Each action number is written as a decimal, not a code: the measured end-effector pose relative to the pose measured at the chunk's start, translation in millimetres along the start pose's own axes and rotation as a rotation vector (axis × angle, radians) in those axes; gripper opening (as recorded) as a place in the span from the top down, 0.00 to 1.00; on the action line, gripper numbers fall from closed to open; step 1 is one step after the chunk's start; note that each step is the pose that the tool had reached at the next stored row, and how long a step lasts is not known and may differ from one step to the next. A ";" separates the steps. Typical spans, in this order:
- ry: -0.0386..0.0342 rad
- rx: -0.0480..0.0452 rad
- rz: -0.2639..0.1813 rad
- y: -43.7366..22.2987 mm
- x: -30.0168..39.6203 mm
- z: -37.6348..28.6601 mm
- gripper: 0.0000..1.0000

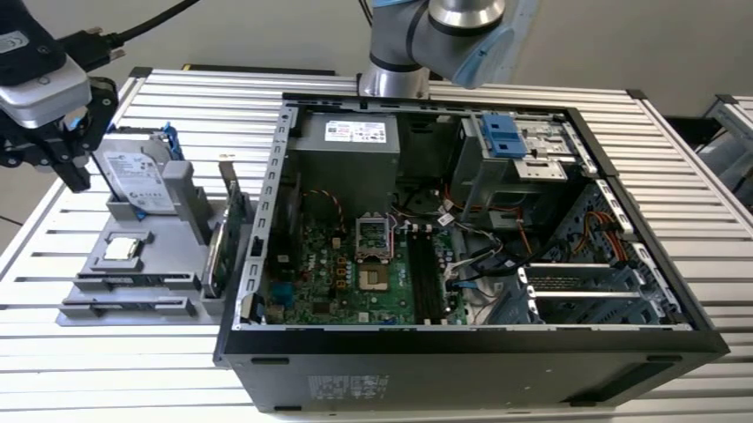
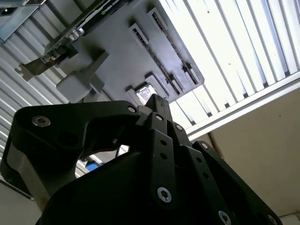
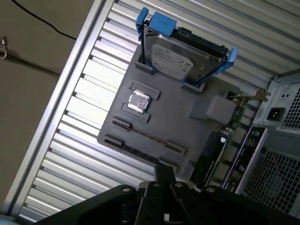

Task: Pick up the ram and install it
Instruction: 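Pick up the ram and move it above insertion slot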

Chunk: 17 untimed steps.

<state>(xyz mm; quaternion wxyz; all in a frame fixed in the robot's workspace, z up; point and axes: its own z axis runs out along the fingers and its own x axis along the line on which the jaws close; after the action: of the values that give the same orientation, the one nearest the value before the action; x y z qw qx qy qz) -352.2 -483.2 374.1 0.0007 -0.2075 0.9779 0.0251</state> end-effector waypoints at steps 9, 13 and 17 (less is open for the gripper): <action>0.0021 -0.0005 -0.042 0.0 0.1 0.0 1.00; 0.0030 -0.0007 -0.060 0.0 0.1 0.0 1.00; 0.0040 -0.0009 -0.079 0.1 0.2 -0.1 1.00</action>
<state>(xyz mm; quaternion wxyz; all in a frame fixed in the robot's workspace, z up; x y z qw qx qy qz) -352.4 -483.2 374.2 -0.0003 -0.2459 0.9690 0.0251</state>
